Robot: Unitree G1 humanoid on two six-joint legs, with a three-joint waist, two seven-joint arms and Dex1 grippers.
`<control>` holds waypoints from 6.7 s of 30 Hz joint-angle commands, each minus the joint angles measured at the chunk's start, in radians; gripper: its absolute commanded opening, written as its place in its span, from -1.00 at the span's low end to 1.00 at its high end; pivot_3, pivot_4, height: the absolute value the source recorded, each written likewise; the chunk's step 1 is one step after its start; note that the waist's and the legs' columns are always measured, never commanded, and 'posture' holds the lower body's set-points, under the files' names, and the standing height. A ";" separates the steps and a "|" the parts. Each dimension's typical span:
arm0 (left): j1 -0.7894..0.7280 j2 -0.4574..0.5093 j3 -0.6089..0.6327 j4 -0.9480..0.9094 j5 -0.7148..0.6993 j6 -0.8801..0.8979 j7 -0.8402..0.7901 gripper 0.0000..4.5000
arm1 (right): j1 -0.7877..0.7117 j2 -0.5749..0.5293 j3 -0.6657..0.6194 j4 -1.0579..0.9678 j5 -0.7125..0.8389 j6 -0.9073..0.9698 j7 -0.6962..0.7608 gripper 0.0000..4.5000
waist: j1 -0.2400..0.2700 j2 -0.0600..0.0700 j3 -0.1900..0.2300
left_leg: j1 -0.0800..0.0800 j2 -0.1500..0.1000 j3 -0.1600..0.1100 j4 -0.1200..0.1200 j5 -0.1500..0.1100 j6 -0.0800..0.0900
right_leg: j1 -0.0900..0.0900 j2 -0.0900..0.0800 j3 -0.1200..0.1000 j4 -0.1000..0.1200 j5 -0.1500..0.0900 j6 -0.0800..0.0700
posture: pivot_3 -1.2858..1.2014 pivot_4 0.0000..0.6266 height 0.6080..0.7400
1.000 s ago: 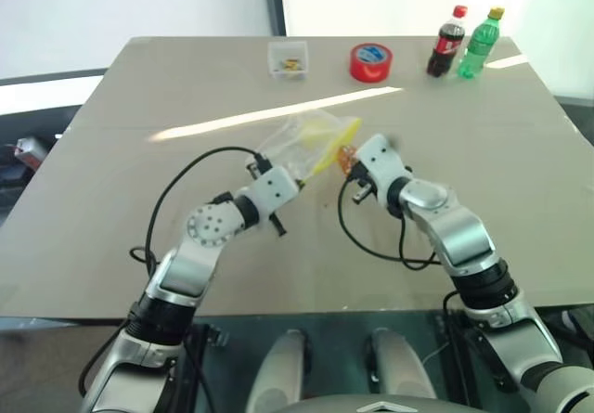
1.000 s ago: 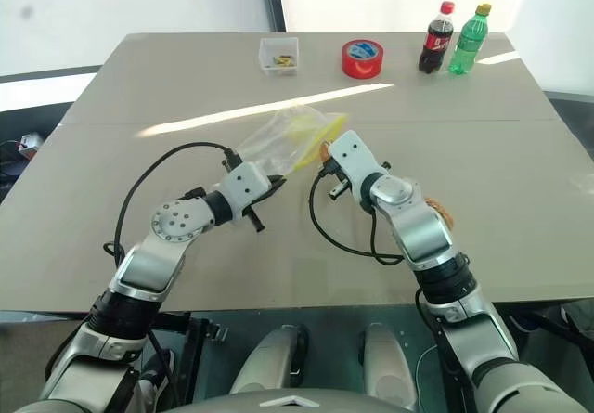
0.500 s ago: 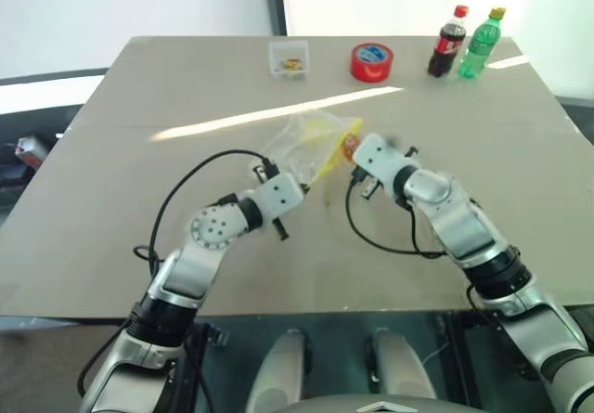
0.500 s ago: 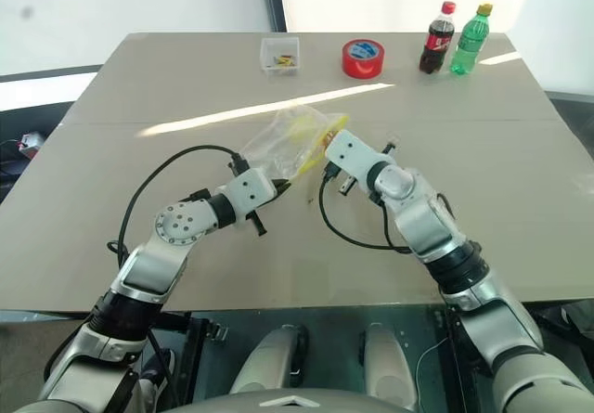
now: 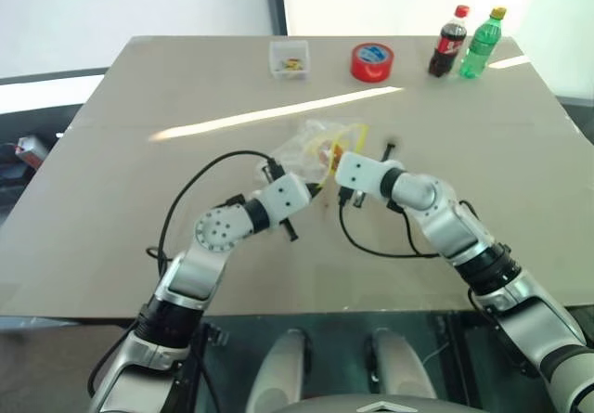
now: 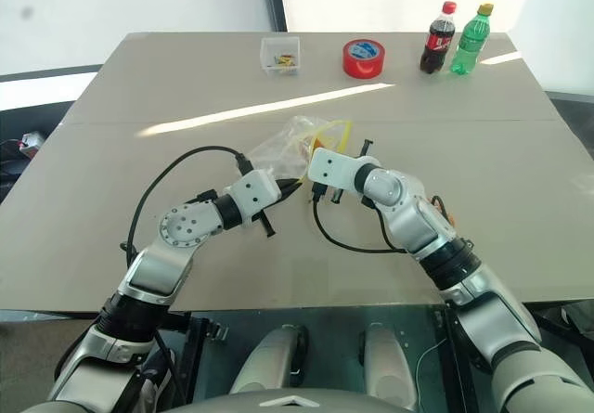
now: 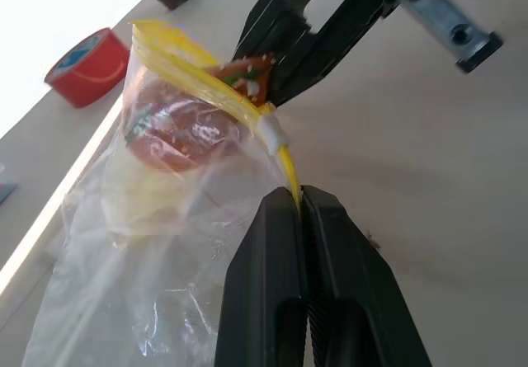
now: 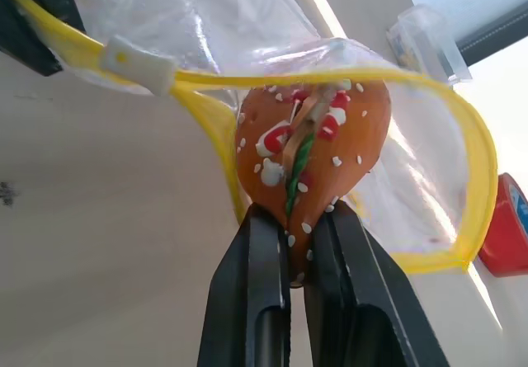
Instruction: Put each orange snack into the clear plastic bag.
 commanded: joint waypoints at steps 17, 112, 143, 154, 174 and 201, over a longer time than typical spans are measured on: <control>0.004 -0.136 0.144 -0.063 -0.261 0.099 0.050 -1.00 | -0.070 -0.012 -0.221 -0.027 0.154 -0.011 0.135 0.92 | 0.001 0.000 0.000 | 0.000 0.000 0.000 0.000 0.000 0.000 | 0.000 0.000 0.000 0.000 0.000 0.000 | 0.03 -0.52 1.00; -0.051 -0.241 0.262 -0.046 -0.512 0.366 0.181 -1.00 | -0.229 -0.264 -0.183 0.253 0.060 -0.235 0.355 0.47 | 0.021 0.000 0.001 | 0.001 0.000 -0.003 0.000 0.000 0.000 | 0.010 0.000 -0.007 -0.013 0.000 0.000 | 0.03 -0.52 1.00; -0.183 -0.124 0.183 -0.048 -0.409 0.308 0.045 -1.00 | -0.344 -0.415 -0.281 0.235 0.067 -0.286 0.480 -0.98 | 0.027 0.002 0.003 | 0.000 -0.001 -0.003 0.000 0.000 0.000 | 0.010 -0.001 -0.008 -0.014 0.000 0.000 | 0.03 -0.52 1.00; -0.267 -0.173 0.111 0.068 -0.353 0.256 0.039 -1.00 | -0.192 -0.518 -0.329 -0.047 0.113 -0.081 0.565 -0.61 | 0.027 0.002 0.003 | 0.000 0.000 -0.002 -0.001 0.000 0.000 | 0.010 -0.001 -0.008 -0.014 0.000 0.000 | 0.03 -0.52 1.00; -0.361 -0.171 0.021 0.092 -0.257 0.281 -0.020 -1.00 | 0.041 -0.423 -0.497 -0.527 0.394 0.373 0.442 0.15 | 0.027 0.002 0.003 | 0.000 -0.001 -0.006 0.000 0.000 0.000 | 0.010 -0.001 -0.008 -0.013 0.000 0.000 | 0.03 -0.52 1.00; -0.371 -0.068 -0.037 0.037 -0.088 0.153 -0.080 -1.00 | -0.170 -0.330 -0.206 -0.315 0.278 0.013 0.519 0.15 | 0.024 0.002 0.003 | -0.001 -0.001 -0.004 0.000 0.000 0.000 | 0.010 -0.001 -0.009 -0.013 0.000 0.000 | 0.03 -0.52 1.00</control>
